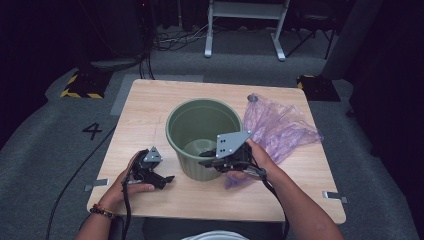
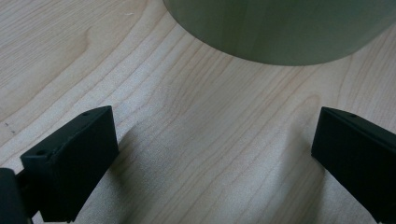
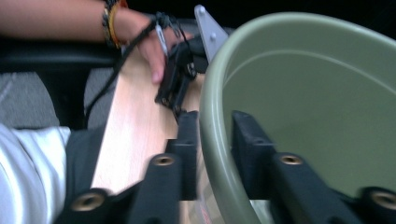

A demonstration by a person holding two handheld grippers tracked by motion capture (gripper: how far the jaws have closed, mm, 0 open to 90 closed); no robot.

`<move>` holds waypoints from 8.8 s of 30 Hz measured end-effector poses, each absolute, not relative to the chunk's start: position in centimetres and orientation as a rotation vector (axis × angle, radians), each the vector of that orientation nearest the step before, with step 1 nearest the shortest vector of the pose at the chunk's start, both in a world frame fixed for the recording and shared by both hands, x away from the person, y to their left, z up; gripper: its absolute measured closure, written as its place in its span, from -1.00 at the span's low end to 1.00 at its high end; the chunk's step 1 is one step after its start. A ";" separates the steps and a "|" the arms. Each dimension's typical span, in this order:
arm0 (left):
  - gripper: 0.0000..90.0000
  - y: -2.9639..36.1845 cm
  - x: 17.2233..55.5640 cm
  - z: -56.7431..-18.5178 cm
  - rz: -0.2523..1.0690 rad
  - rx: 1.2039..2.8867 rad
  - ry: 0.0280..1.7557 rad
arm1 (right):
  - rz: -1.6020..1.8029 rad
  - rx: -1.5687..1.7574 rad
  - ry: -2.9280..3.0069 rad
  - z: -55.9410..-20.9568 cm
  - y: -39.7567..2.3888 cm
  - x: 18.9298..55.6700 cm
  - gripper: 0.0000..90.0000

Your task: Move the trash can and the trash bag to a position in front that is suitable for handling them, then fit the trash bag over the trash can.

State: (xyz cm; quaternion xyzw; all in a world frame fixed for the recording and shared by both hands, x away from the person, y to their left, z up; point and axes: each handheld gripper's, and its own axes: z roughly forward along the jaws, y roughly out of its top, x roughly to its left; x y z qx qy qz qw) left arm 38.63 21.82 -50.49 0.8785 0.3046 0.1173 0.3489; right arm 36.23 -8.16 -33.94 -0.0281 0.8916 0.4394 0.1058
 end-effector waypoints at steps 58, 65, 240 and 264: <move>-0.99 21.8 38.6 -50.5 0.305 2.276 0.790 | 0.999 1.170 2.323 -50.1 -28.8 45.4 -0.62; -0.99 21.8 38.6 -50.5 0.305 2.276 0.790 | 1.045 1.108 2.345 -50.0 -28.3 44.4 -0.18; -0.63 16.7 39.8 -49.1 0.264 2.303 0.622 | 1.513 0.755 1.731 -30.8 -22.8 41.7 1.00; -0.65 22.0 37.8 -40.0 0.455 1.982 0.670 | 1.401 0.674 1.796 -32.5 -20.5 42.4 1.00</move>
